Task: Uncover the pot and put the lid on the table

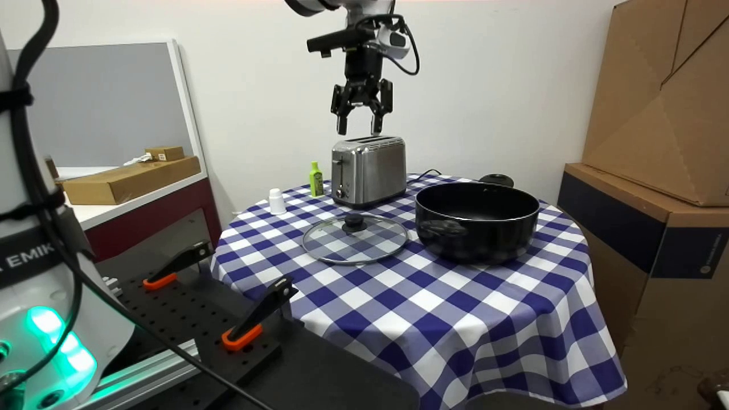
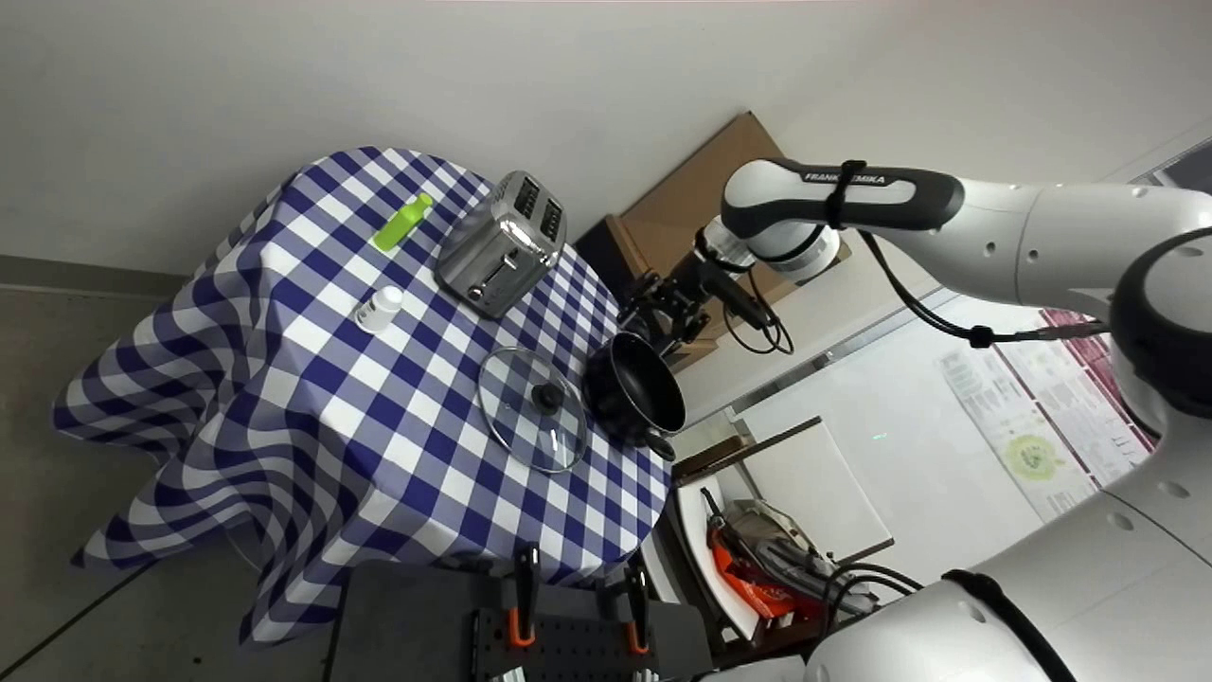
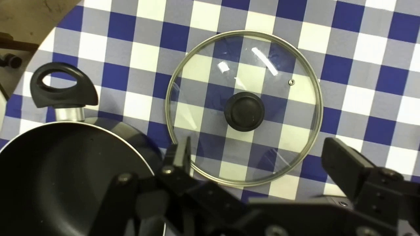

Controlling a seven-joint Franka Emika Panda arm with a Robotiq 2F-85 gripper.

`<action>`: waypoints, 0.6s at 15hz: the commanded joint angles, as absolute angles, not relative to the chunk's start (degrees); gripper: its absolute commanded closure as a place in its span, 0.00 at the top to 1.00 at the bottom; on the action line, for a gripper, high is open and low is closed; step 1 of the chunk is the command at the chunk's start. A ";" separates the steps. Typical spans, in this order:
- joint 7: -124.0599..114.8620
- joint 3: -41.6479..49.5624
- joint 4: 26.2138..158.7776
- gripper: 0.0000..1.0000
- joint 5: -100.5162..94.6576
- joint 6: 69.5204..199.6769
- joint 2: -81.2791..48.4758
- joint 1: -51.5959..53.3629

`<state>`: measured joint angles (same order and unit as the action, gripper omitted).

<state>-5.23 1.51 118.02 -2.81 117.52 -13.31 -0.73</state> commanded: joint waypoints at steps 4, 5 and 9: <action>-3.20 0.16 127.20 1.00 -2.74 113.99 2.97 0.24; -4.04 -0.12 128.72 1.00 -2.64 114.05 5.06 0.42; -5.12 -0.53 128.55 1.00 -2.67 114.16 5.63 0.22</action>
<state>-5.19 -0.48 128.72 -2.68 114.28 5.74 0.29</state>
